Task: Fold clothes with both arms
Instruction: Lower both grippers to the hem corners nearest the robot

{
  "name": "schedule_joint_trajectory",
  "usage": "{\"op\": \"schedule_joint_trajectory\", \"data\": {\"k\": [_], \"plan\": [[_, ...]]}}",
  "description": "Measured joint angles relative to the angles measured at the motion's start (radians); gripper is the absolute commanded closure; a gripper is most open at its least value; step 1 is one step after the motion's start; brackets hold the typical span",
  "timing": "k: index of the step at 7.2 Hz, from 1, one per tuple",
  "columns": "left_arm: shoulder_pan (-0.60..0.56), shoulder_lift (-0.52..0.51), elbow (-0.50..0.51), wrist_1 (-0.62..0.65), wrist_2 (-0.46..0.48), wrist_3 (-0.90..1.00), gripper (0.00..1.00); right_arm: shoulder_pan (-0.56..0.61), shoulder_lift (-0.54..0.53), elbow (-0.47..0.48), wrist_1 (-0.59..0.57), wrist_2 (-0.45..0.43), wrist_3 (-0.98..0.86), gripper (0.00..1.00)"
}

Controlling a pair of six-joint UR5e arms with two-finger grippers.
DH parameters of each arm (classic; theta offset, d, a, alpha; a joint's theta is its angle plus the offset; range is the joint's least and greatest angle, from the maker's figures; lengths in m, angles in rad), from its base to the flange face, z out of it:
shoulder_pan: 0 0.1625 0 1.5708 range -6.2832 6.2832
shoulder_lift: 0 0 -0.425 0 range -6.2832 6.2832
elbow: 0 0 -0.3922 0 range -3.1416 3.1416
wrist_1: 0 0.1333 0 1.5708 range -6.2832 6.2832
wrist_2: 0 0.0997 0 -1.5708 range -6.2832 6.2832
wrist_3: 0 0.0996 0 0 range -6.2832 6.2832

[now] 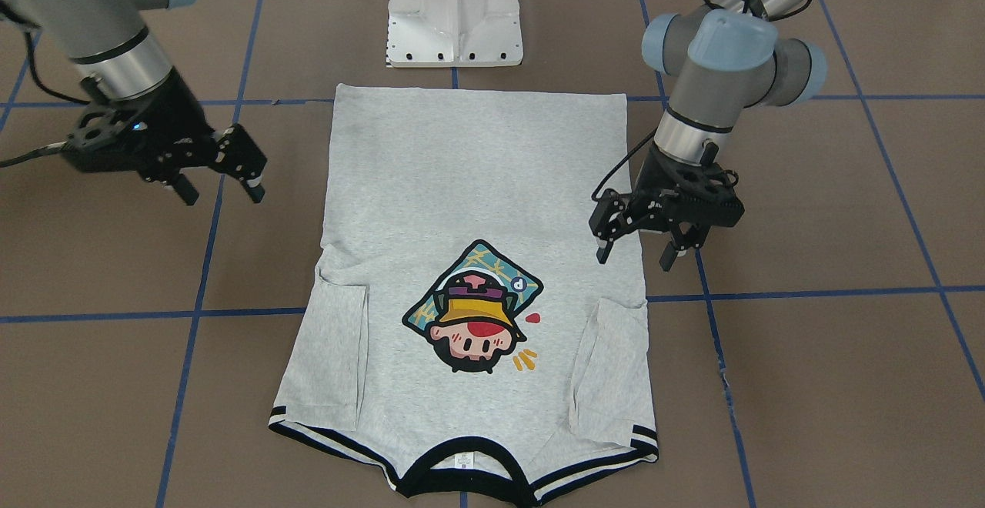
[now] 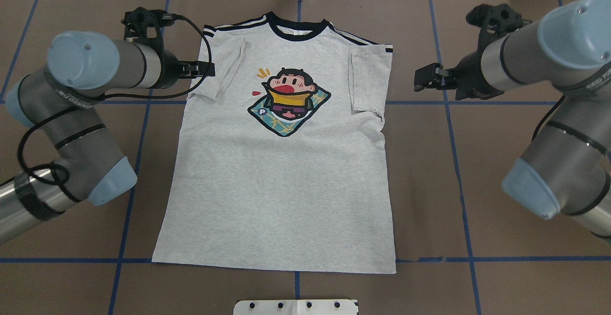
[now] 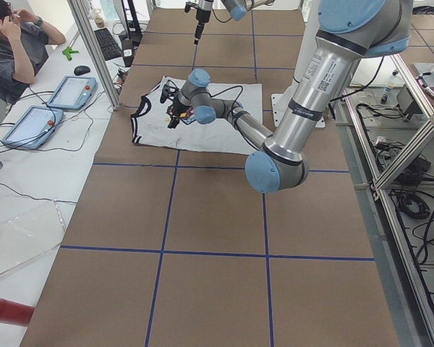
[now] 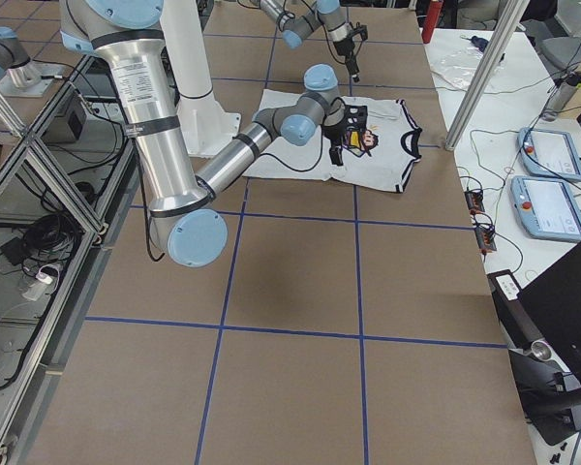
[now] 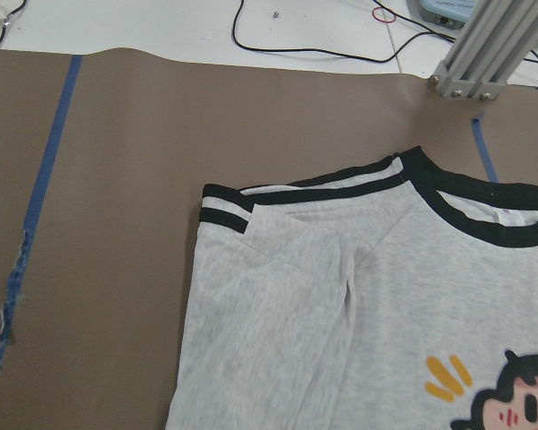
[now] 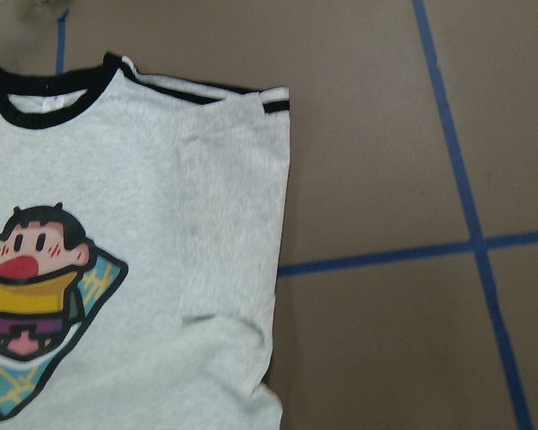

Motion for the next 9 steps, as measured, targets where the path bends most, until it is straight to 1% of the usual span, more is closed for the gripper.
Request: {"op": "schedule_joint_trajectory", "data": {"k": [1,2,3,4,5,6,7,9], "plan": [[0.058,0.107,-0.132,0.002,-0.01,-0.089,0.0,-0.147,-0.051,0.084,0.0,-0.125,0.144,0.03],[0.137,0.211,-0.24,0.001,0.013,-0.187,0.0,-0.294,-0.103,0.16,0.002,-0.247,0.285,0.04],[0.222,0.288,-0.304,-0.003,0.05,-0.274,0.07,-0.425,-0.16,0.217,0.002,-0.359,0.401,0.06],[0.312,0.334,-0.333,-0.007,0.095,-0.365,0.27,-0.547,-0.221,0.258,0.002,-0.471,0.495,0.06],[0.403,0.364,-0.343,-0.009,0.145,-0.468,0.35,-0.632,-0.263,0.282,0.001,-0.543,0.571,0.06],[0.485,0.389,-0.345,-0.01,0.19,-0.568,0.36,-0.679,-0.283,0.291,0.0,-0.579,0.617,0.06],[0.545,0.416,-0.345,-0.009,0.223,-0.636,0.35,-0.702,-0.29,0.294,0.0,-0.598,0.636,0.04],[0.591,0.472,-0.343,-0.004,0.25,-0.678,0.35,-0.721,-0.291,0.294,0.0,-0.618,0.644,0.03]]}}
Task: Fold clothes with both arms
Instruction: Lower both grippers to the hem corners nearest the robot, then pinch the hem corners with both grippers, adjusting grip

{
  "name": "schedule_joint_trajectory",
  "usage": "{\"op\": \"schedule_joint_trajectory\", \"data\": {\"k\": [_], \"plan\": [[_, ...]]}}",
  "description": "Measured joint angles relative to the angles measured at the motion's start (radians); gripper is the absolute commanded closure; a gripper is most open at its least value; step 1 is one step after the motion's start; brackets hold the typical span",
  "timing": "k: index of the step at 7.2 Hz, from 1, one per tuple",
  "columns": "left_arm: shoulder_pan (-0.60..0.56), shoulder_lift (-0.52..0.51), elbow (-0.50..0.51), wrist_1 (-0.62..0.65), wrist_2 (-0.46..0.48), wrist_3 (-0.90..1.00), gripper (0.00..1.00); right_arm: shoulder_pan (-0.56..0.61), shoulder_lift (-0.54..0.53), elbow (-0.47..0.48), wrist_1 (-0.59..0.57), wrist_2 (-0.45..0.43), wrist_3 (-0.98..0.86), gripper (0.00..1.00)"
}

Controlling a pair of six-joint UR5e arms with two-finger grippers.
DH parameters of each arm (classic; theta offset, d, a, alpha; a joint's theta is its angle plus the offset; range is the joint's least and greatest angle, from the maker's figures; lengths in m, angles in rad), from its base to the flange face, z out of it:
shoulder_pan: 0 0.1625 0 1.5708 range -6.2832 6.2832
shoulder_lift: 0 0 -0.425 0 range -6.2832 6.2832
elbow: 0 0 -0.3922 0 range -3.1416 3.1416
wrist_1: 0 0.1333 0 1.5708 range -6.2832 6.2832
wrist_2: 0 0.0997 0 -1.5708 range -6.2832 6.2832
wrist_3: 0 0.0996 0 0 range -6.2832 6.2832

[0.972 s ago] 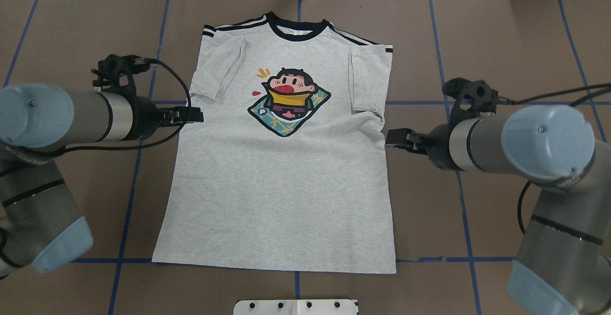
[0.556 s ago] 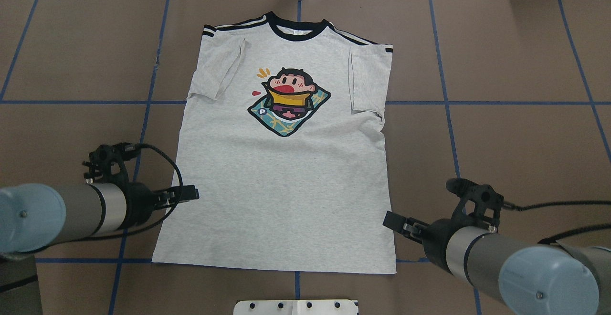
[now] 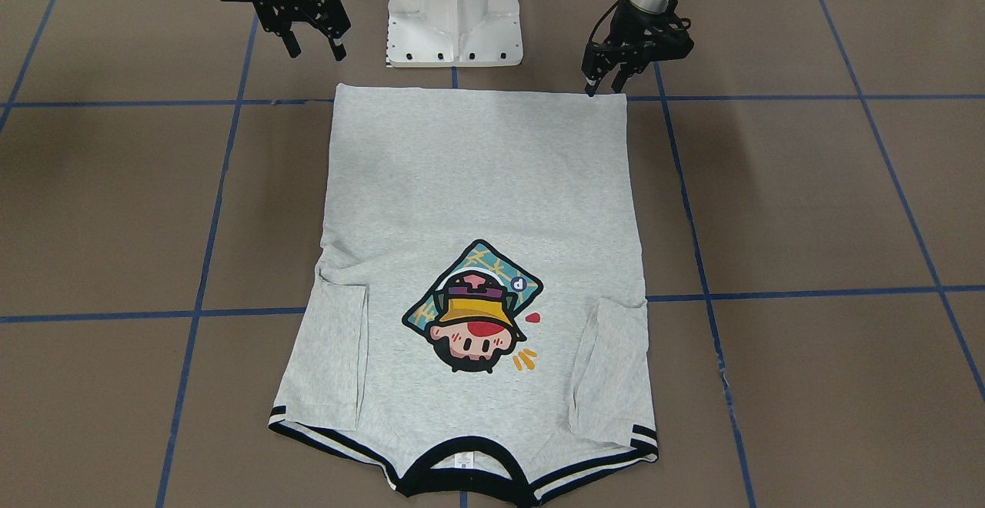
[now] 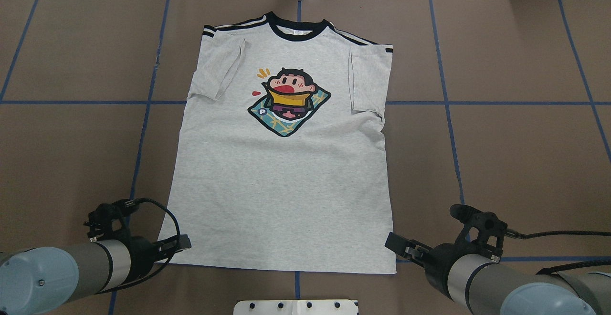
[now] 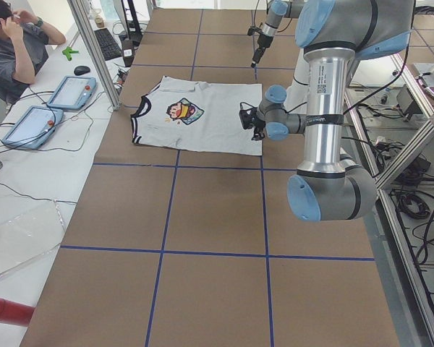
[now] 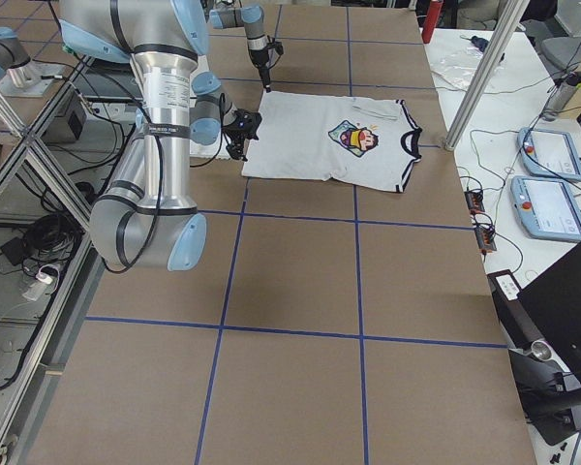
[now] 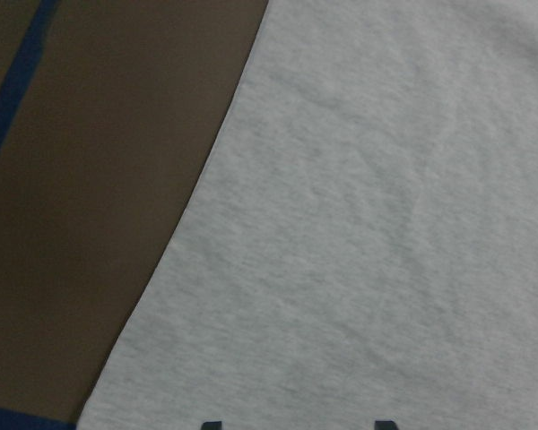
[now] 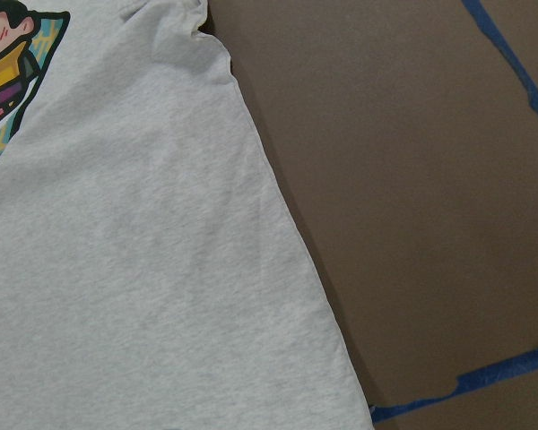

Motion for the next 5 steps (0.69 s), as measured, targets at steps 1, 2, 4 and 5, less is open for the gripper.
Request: {"op": "schedule_joint_trajectory", "data": {"k": [1,2,4,5], "plan": [[0.004,0.016,0.003,0.001,0.003,-0.002,0.35,-0.01,0.001,0.0,0.0,-0.015,0.001,0.03],[0.006,0.023,0.009,0.002,0.004,-0.003,0.35,-0.018,0.001,-0.001,0.0,-0.024,0.001,0.03],[0.006,0.025,0.02,0.004,0.004,-0.002,0.35,-0.024,0.001,-0.001,0.0,-0.03,0.001,0.02],[0.006,0.026,0.023,0.004,0.004,0.0,0.35,-0.026,0.001,-0.001,0.0,-0.031,0.002,0.02]]}}
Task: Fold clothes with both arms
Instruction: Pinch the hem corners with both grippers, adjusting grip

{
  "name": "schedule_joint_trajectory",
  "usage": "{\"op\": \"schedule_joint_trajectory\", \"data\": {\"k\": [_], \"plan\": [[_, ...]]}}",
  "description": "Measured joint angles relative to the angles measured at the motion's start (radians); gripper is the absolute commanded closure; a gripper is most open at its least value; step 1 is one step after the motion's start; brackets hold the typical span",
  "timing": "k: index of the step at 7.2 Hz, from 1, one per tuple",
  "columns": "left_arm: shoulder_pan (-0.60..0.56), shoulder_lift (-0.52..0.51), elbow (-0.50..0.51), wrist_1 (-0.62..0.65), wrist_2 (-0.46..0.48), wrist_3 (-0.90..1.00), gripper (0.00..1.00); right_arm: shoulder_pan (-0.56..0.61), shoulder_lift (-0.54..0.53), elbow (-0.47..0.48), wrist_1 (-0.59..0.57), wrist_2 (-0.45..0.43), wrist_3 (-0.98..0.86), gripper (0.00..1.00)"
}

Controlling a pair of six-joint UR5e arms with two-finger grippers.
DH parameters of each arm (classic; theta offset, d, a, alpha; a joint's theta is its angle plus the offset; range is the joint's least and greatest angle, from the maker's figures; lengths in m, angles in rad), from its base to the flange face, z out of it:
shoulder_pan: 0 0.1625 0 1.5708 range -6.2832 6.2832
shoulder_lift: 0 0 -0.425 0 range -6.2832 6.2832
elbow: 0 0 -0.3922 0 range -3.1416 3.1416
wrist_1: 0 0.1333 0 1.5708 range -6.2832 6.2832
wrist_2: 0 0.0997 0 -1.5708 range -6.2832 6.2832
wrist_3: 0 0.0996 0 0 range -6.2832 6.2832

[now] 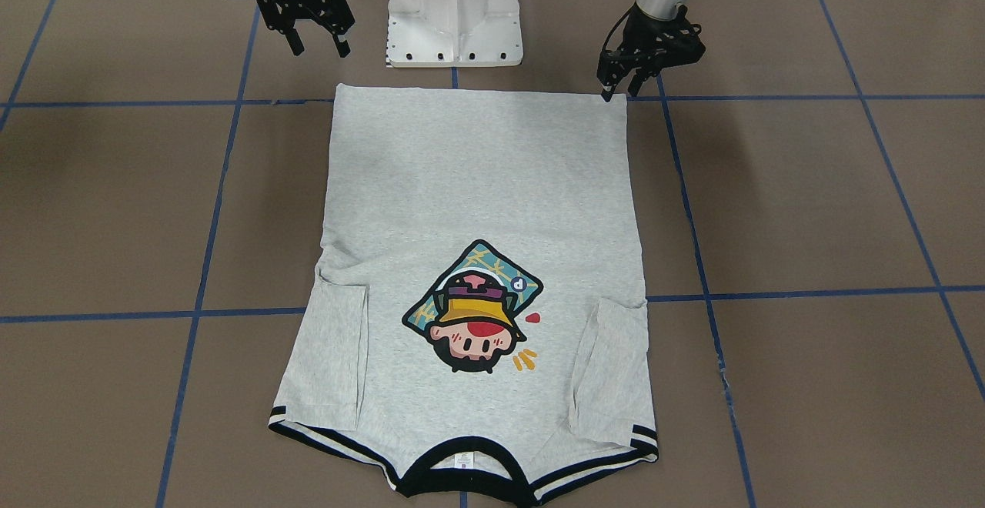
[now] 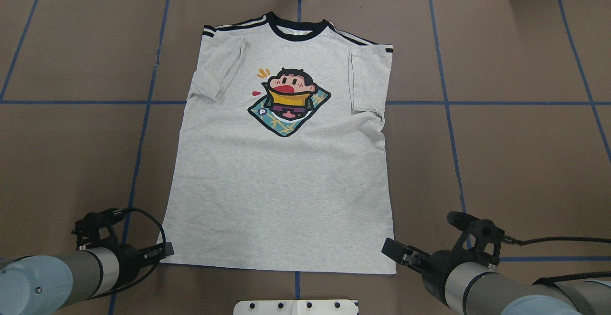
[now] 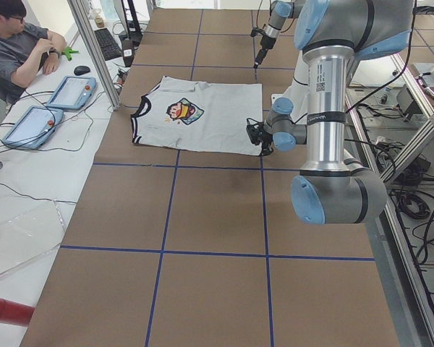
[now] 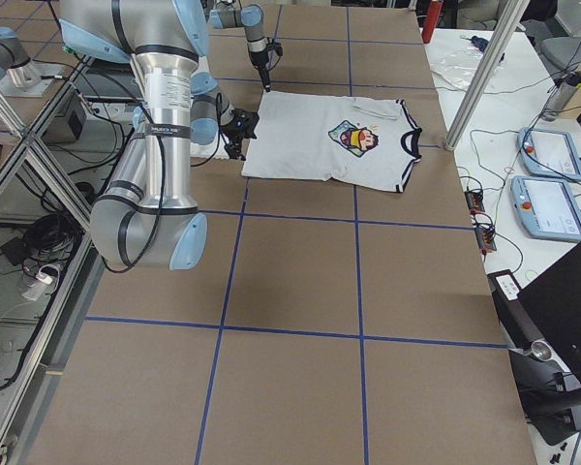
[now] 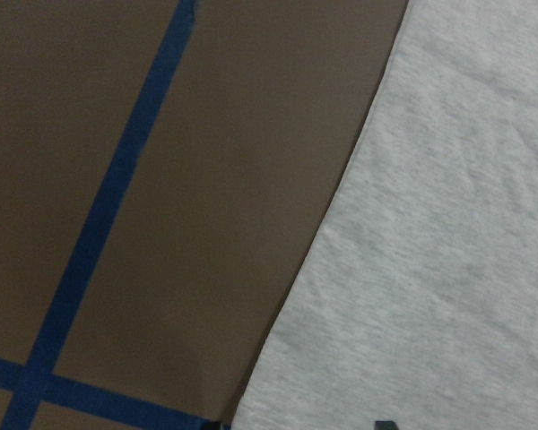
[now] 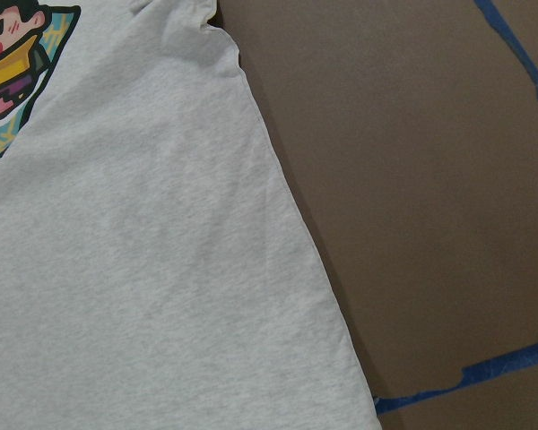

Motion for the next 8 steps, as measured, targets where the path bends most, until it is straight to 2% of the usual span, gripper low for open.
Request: {"op": "schedule_joint_trajectory", "data": {"k": [3,7,8], "plan": [[0.001,-0.002,0.01,0.0,0.0,0.002,0.36,-0.003,0.0,0.0,0.0,0.0,0.001,0.02],[0.005,-0.013,0.02,0.0,0.002,-0.001,0.62,-0.002,0.0,0.0,0.0,-0.006,0.001,0.02],[0.005,-0.014,0.021,0.0,0.002,-0.003,0.63,-0.003,0.0,0.0,0.0,-0.008,0.001,0.02]]}}
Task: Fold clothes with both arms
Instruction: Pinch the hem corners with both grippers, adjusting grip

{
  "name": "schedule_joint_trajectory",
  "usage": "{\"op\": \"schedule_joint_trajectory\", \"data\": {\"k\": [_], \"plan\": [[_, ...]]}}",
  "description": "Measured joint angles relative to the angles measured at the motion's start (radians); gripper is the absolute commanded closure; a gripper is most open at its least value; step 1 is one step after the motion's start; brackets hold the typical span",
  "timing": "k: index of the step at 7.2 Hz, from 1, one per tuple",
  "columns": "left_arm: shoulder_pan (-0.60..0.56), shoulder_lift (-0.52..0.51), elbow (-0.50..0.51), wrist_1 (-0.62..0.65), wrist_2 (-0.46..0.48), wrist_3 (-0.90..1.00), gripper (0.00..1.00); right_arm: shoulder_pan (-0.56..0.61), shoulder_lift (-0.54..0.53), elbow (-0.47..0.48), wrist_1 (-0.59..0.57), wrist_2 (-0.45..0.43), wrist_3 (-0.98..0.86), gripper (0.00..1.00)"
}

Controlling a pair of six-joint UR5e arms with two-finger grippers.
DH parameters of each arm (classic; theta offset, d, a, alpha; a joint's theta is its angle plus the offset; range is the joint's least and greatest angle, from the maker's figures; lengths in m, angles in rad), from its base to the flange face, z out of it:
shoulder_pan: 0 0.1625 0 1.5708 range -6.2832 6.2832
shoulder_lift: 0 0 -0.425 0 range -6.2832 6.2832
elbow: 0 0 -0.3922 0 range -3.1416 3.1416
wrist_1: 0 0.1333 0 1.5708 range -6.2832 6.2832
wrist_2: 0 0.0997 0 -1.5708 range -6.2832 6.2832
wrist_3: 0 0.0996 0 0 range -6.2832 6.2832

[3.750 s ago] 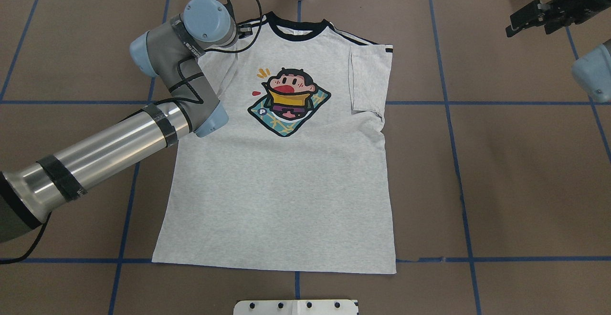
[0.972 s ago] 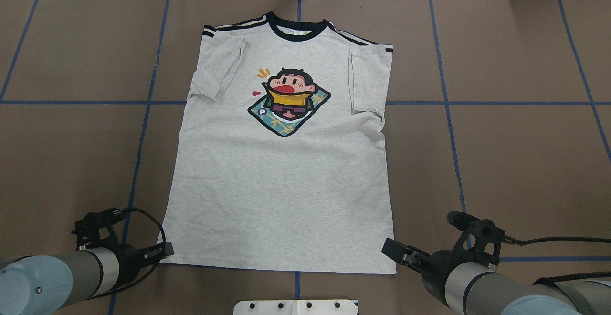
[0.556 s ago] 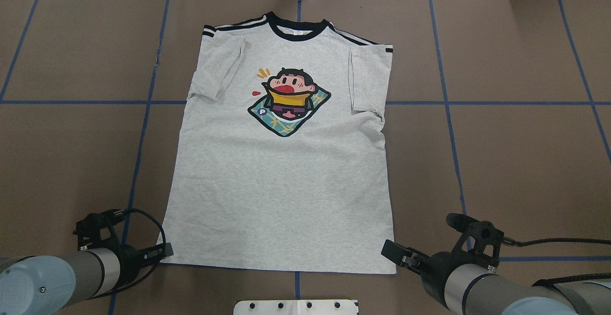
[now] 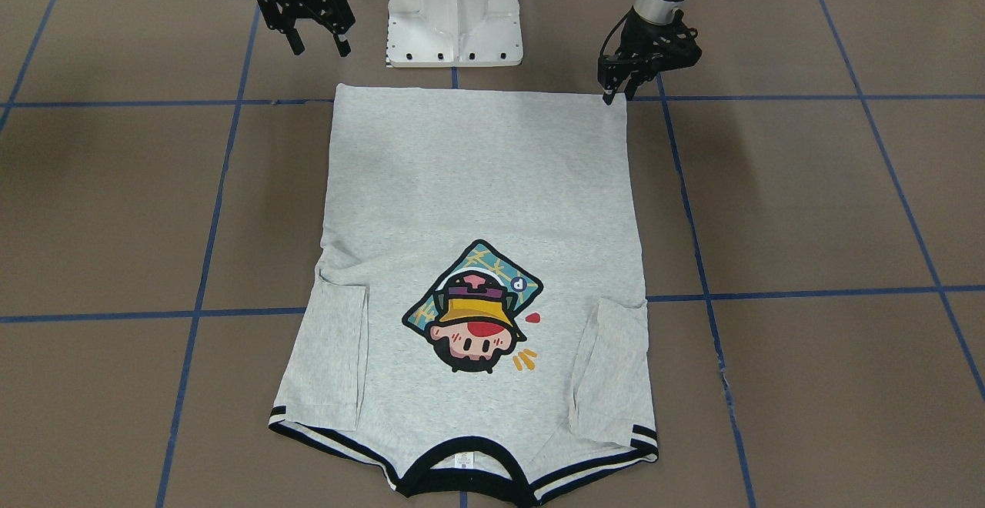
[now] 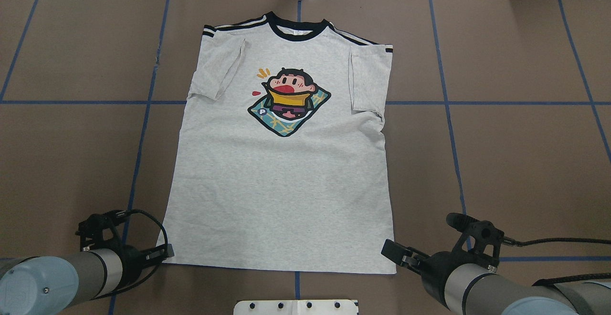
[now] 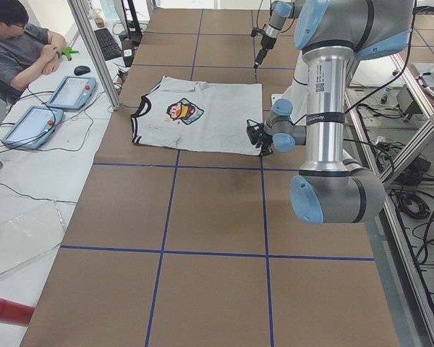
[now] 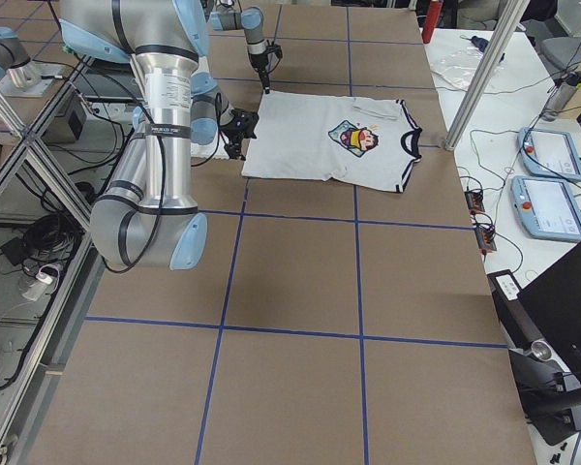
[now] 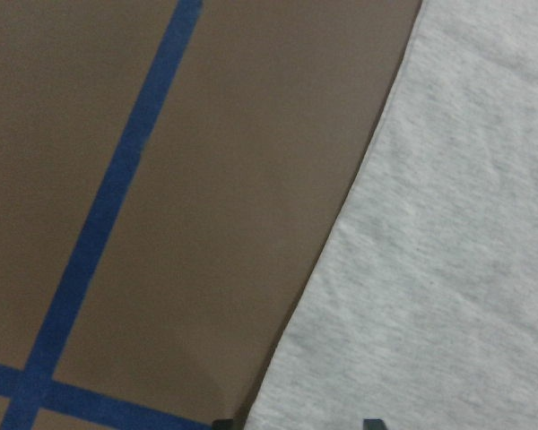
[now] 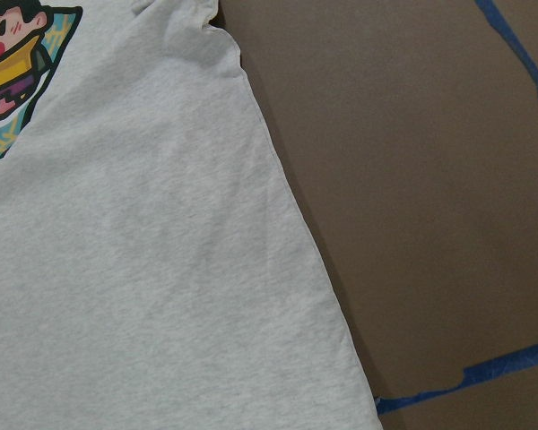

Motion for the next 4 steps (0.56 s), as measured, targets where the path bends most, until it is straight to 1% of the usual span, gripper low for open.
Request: {"op": "schedule_joint_trajectory", "data": {"k": [2,3,4], "plan": [[0.001,-0.001,0.004,0.0,0.0,-0.001,0.64,-0.001,-0.001,0.0,0.0,-0.001,0.0,0.02],[0.001,-0.001,0.005,0.0,-0.001,-0.001,0.93,-0.001,-0.001,0.0,-0.001,-0.001,0.0,0.02],[0.001,-0.001,0.005,-0.001,-0.001,0.0,1.0,-0.003,-0.002,0.0,-0.001,-0.001,0.0,0.03]]}}
